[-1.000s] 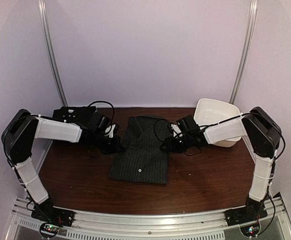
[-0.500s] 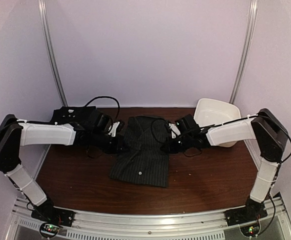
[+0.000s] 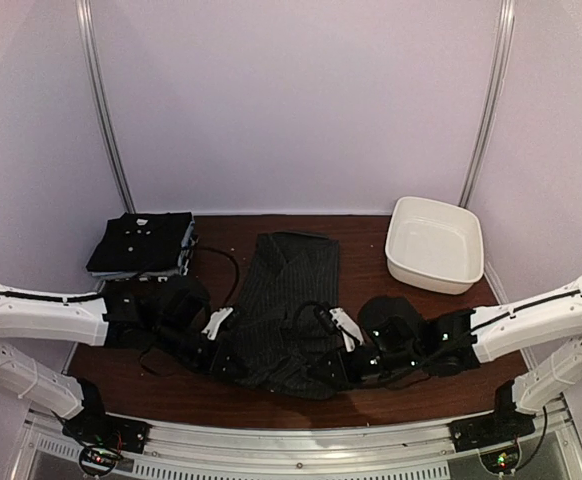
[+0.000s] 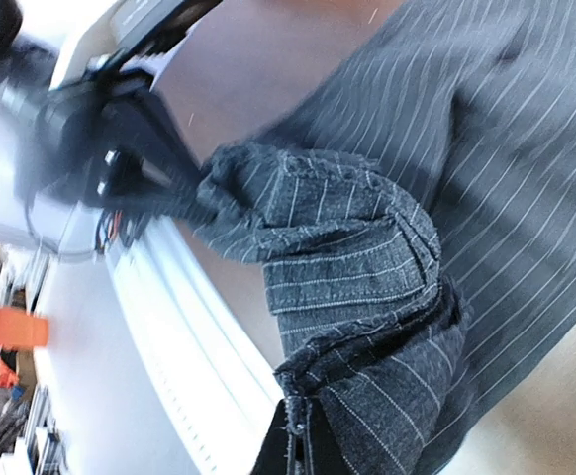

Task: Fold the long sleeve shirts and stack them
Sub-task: Flatten out the crumpled shirt at the center of the board.

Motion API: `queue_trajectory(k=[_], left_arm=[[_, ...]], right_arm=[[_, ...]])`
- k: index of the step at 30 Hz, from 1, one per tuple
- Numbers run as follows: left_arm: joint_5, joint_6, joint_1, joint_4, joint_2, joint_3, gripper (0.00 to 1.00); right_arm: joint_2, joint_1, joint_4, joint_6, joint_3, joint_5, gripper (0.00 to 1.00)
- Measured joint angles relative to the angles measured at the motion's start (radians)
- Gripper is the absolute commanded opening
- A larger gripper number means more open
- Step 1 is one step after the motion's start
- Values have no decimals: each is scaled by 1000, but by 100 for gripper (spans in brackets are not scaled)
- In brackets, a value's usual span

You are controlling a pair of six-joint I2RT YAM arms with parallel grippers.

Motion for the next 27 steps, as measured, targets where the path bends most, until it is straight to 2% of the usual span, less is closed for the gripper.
queue_trajectory(k=[5, 7, 12, 15, 20, 24, 27], left_arm=[[-15, -129, -128, -41, -52, -121, 0], [-35, -185, -169, -71, -79, -145, 0], [-89, -297, -218, -146, -169, -163, 27], [-120, -347, -224, -204, -237, -167, 39], [-167, -373, -225, -278, -328, -153, 45], [-203, -357, -225, -303, -331, -100, 46], [-226, -327, -225, -305, -291, -51, 47]], right_arm=[[2, 182, 20, 101, -76, 75, 3], [11, 235, 34, 138, -97, 106, 9], [29, 303, 53, 219, -135, 166, 32], [29, 328, 51, 243, -139, 209, 45], [-30, 341, 10, 276, -140, 275, 62], [-106, 343, -28, 292, -137, 330, 64], [-107, 343, -72, 292, -107, 371, 62]])
